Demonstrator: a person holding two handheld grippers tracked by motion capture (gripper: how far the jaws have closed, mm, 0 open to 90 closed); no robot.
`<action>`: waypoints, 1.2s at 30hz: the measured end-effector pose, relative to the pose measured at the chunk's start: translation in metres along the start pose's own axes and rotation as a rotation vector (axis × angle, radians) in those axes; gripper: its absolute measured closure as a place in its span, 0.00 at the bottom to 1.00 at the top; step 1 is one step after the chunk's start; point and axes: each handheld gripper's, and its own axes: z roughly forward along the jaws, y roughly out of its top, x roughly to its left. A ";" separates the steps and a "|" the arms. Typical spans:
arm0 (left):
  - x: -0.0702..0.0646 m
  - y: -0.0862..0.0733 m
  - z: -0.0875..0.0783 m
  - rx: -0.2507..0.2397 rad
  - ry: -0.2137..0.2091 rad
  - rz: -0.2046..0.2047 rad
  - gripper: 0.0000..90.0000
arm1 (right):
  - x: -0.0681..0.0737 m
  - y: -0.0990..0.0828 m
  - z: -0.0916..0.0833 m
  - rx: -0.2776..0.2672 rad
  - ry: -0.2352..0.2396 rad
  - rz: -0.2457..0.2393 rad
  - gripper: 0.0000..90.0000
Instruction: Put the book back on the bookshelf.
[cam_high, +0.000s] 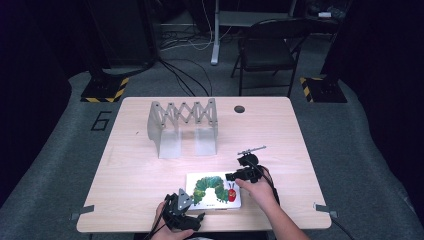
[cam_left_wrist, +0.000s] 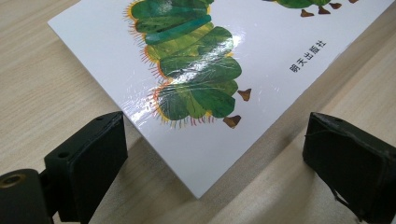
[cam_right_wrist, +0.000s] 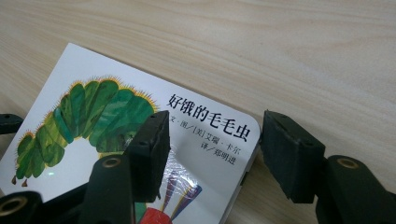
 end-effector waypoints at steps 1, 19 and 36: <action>0.000 0.000 0.000 0.000 0.000 0.000 0.06 | 0.000 0.000 0.000 0.000 0.000 0.000 0.47; 0.000 0.001 0.005 -0.011 0.052 -0.025 0.00 | 0.013 0.002 -0.016 -0.020 0.000 -0.021 0.47; 0.000 0.003 0.005 0.000 0.099 -0.064 0.00 | 0.019 0.005 -0.021 -0.031 0.013 -0.043 0.48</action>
